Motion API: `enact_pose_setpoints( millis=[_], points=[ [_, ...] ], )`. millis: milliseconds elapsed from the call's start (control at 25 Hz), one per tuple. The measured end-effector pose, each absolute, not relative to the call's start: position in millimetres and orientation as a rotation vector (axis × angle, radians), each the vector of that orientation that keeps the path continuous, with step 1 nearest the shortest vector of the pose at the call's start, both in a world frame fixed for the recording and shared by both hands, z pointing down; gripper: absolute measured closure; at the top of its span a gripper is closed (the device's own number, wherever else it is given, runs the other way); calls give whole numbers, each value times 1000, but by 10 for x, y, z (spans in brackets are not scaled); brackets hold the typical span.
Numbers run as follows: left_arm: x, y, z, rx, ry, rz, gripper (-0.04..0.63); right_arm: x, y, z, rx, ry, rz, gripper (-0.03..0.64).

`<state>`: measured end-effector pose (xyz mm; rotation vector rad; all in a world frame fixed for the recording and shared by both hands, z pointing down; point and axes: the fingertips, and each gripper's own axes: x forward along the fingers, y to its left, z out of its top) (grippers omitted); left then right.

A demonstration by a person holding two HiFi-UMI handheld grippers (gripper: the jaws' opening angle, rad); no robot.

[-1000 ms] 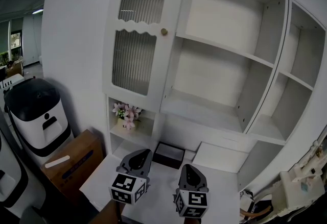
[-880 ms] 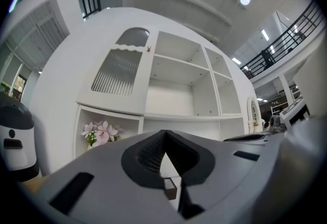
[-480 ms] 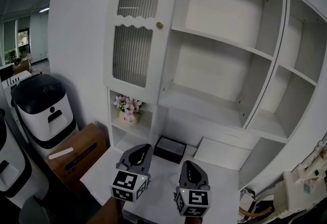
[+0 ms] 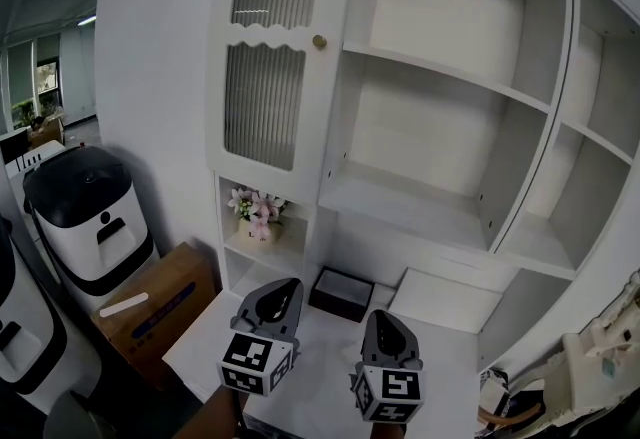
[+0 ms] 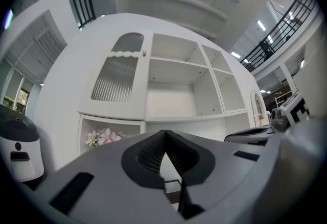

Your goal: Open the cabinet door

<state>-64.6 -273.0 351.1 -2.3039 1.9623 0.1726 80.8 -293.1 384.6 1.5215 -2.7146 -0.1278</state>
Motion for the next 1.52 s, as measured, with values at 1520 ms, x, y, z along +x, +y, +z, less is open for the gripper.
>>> enact_pose_setpoints(
  millis=[1520],
  points=[
    [-1404,-3541,2449,-2185,1872,294,586,52,-3843,2598,1549,-2787,-420,597]
  ],
)
